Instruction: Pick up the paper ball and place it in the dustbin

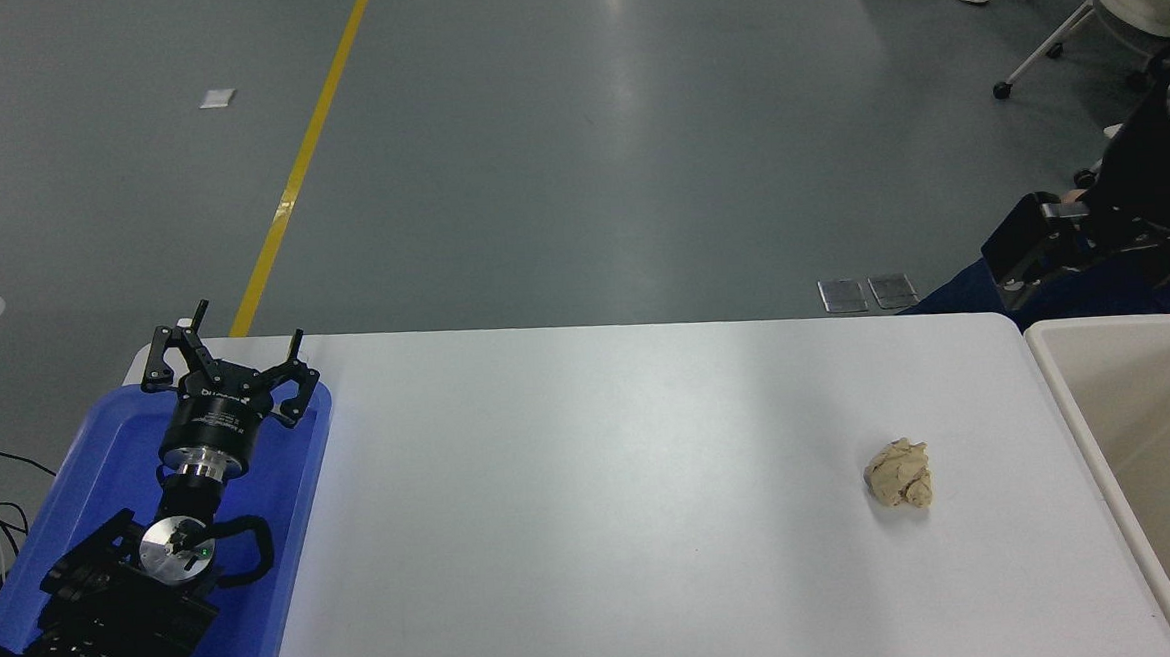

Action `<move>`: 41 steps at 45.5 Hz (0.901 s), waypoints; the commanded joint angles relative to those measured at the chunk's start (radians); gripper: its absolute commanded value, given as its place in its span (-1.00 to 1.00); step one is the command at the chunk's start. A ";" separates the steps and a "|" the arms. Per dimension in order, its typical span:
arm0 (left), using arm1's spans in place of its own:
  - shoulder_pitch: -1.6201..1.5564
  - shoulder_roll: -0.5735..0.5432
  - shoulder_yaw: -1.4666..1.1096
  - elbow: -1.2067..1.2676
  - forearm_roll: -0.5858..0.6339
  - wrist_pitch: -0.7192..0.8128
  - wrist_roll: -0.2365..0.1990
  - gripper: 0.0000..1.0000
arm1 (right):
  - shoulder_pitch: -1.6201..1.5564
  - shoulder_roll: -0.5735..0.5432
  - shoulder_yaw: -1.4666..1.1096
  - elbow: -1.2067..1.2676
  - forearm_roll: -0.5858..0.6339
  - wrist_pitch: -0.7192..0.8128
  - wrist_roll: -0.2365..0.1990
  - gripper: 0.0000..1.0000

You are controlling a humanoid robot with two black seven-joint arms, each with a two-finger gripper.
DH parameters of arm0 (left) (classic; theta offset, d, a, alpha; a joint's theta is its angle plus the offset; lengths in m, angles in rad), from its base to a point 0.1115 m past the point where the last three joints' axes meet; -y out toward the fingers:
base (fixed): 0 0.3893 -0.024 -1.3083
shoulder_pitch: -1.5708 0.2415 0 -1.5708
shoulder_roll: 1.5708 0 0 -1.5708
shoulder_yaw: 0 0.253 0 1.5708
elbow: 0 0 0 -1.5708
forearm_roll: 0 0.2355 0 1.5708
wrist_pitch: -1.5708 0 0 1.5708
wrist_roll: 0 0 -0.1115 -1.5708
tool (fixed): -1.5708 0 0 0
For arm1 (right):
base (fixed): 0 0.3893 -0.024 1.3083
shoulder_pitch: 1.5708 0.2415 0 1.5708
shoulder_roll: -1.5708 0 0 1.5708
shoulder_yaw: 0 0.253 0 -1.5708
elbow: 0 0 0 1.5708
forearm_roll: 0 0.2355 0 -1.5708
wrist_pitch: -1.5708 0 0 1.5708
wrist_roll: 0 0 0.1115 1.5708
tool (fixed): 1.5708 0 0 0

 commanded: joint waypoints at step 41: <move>0.001 0.000 0.000 0.001 -0.002 0.000 0.000 1.00 | 0.003 -0.004 0.000 0.000 0.000 0.000 0.000 1.00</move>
